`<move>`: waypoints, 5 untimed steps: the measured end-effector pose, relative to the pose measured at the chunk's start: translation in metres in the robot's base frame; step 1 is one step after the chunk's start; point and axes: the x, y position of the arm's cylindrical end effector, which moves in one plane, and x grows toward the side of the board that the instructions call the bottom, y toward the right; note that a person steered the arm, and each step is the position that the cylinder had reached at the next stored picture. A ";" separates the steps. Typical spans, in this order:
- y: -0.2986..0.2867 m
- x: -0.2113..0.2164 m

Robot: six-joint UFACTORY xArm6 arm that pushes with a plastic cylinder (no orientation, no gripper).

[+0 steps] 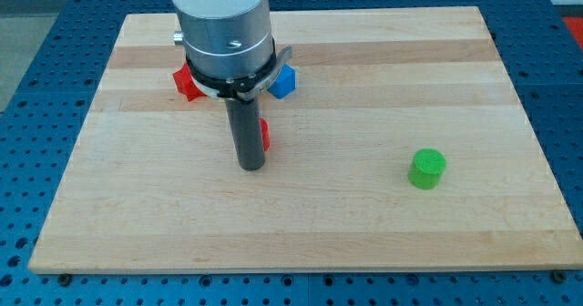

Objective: Push the red circle below the blue triangle

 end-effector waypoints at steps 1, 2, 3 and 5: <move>0.011 0.003; 0.035 -0.010; 0.035 -0.024; 0.003 -0.029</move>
